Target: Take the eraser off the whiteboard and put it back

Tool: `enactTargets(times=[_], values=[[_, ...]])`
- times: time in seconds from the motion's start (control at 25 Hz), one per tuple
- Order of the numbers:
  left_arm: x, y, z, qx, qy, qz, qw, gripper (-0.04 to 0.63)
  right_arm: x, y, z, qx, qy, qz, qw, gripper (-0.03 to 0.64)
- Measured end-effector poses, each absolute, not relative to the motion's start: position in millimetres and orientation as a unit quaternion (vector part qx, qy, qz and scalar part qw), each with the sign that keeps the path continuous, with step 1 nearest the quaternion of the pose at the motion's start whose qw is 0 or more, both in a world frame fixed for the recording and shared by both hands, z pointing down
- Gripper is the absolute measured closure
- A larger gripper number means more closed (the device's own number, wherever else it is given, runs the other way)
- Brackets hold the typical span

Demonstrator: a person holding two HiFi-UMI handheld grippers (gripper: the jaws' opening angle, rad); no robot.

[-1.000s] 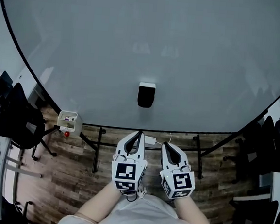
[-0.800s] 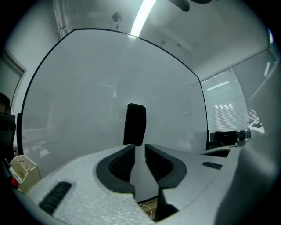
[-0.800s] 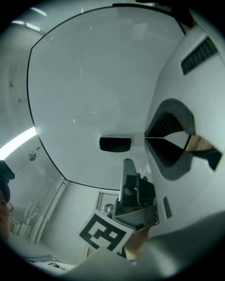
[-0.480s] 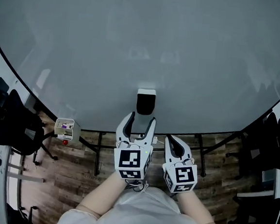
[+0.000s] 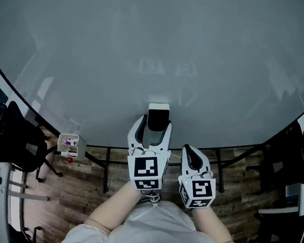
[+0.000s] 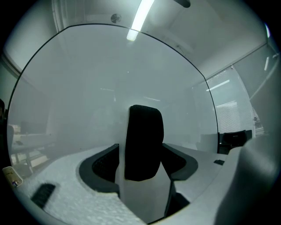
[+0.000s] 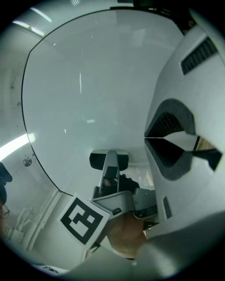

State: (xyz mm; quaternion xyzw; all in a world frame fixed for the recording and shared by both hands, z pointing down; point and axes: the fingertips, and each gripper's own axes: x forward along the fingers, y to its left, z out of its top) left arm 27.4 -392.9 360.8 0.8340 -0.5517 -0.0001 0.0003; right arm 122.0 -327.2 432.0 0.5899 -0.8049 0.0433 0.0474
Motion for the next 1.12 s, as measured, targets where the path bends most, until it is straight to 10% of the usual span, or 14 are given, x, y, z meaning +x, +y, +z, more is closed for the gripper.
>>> enactTargets(times=[1.12], values=[[12.6,-349.4,373.2,0.845,-0.535,-0.007,-0.001,0.351,111.3,-310.3,440.6,0.585,-0.808,0.048,0.057,0.589]])
